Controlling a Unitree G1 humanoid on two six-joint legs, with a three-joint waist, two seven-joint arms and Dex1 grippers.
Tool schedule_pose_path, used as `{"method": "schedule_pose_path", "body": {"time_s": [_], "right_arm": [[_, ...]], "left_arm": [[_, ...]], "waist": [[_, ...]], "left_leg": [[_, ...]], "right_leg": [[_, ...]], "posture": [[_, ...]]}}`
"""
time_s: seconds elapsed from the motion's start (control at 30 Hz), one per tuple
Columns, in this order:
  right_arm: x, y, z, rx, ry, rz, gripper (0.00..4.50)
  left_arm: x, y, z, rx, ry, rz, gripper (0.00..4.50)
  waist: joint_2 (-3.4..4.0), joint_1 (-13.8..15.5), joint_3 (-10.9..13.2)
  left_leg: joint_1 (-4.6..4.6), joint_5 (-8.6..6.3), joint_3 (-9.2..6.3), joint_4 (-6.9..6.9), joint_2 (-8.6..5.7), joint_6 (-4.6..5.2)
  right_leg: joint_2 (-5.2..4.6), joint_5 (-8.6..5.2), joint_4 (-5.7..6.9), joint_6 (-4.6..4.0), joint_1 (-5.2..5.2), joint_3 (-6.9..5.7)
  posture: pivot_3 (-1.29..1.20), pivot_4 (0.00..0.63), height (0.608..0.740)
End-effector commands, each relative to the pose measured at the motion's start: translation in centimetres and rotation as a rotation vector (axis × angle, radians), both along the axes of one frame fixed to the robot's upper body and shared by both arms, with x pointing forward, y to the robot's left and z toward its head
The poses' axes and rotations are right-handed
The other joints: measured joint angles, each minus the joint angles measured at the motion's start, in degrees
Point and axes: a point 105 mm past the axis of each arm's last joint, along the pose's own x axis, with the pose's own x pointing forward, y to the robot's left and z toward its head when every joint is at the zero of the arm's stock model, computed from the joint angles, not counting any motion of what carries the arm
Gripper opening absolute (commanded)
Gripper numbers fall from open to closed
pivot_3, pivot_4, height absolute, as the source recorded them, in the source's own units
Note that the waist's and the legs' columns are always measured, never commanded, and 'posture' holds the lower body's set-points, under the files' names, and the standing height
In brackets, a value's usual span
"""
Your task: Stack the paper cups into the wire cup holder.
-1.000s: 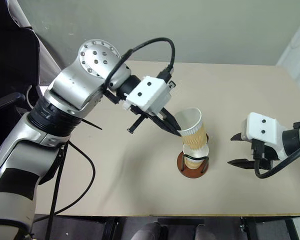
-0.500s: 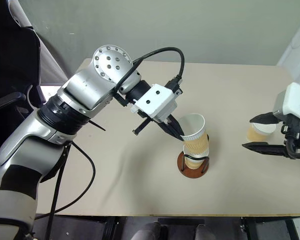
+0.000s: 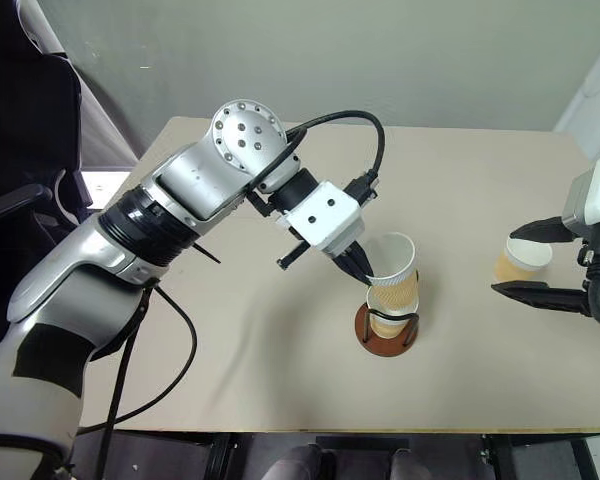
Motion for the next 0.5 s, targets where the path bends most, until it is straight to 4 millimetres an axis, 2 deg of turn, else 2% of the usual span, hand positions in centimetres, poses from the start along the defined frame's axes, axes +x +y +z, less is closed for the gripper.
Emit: {"method": "schedule_pose_path", "body": {"time_s": [0.03, 0.5], "right_arm": [[-0.26, -0.02, 1.06, -0.006, -0.057, -0.007, 3.53], [0.09, -0.10, 0.87, -0.006, -0.060, -0.012, 3.53]], "left_arm": [[-0.75, -0.25, 0.90, 0.024, -0.036, -0.056, 0.01], [-0.73, -0.14, 0.46, 0.069, -0.048, -0.060, 0.01]], "waist": [[0.00, 0.01, 0.00], [0.00, 0.04, 0.00]], "left_leg": [[0.00, 0.00, 0.00, 0.00, 0.00, 0.00], [-0.01, 0.00, 0.01, 0.02, 0.00, 0.00]], "right_leg": [[0.00, 0.00, 0.00, 0.00, 0.00, 0.00], [0.00, 0.00, 0.01, 0.01, 0.00, 0.00]], "posture": [[0.00, 0.150, 0.740], [0.00, 0.150, 0.740]]}}
